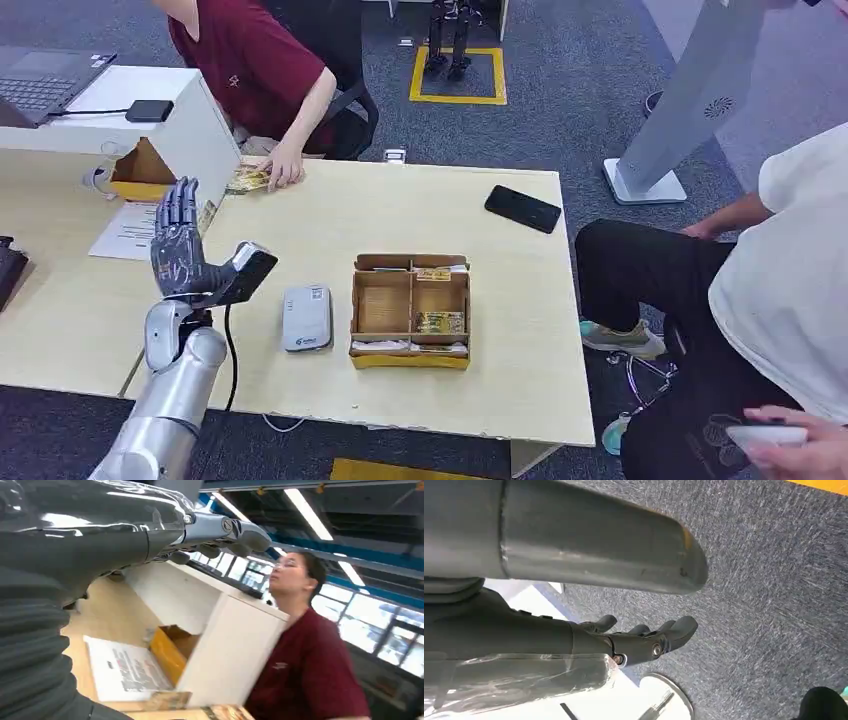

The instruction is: Pass the card to the sensor for recognition and then transmit it.

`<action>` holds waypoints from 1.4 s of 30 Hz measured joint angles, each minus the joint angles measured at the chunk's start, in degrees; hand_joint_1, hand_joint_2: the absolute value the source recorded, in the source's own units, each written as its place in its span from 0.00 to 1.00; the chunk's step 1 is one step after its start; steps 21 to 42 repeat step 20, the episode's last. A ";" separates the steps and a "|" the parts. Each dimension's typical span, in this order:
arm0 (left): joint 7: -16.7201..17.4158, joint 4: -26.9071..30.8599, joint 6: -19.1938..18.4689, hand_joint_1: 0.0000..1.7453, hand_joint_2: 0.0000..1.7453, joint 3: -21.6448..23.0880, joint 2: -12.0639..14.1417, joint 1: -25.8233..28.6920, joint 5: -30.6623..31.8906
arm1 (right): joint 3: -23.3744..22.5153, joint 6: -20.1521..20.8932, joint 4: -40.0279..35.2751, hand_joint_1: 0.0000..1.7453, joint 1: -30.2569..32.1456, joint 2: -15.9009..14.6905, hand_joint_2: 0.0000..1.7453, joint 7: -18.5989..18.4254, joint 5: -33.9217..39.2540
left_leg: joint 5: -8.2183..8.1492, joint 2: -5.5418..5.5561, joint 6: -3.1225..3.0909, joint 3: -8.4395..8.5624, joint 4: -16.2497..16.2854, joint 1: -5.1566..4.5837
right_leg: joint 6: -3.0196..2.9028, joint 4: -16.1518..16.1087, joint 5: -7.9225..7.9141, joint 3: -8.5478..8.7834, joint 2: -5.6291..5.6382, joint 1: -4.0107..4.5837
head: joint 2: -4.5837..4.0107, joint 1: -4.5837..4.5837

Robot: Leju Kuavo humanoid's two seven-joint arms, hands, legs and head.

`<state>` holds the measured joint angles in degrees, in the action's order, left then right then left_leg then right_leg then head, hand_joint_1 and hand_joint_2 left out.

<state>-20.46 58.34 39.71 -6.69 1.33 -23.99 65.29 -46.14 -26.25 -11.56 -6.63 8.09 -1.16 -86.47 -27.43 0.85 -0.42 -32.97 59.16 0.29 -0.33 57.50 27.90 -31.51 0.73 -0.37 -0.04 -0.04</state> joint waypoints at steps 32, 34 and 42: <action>-17.24 -13.00 -3.12 0.00 1.00 -61.03 12.61 16.23 -44.91 | -4.04 -1.38 0.00 0.00 2.14 0.00 0.00 0.02 0.87 | -0.15 -0.08 0.19 -0.04 -0.14 0.08 | -0.28 0.01 0.30 -0.14 0.12 0.04 | 0.00 -0.02; -17.24 -13.00 -3.12 0.00 1.00 -61.03 12.61 16.23 -44.91 | -4.04 -1.38 0.00 0.00 2.14 0.00 0.00 0.02 0.87 | -0.15 -0.08 0.19 -0.04 -0.14 0.08 | -0.28 0.01 0.30 -0.14 0.12 0.04 | 0.00 -0.02; -17.24 -13.00 -3.12 0.00 1.00 -61.03 12.61 16.23 -44.91 | -4.04 -1.38 0.00 0.00 2.14 0.00 0.00 0.02 0.87 | -0.15 -0.08 0.19 -0.04 -0.14 0.08 | -0.28 0.01 0.30 -0.14 0.12 0.04 | 0.00 -0.02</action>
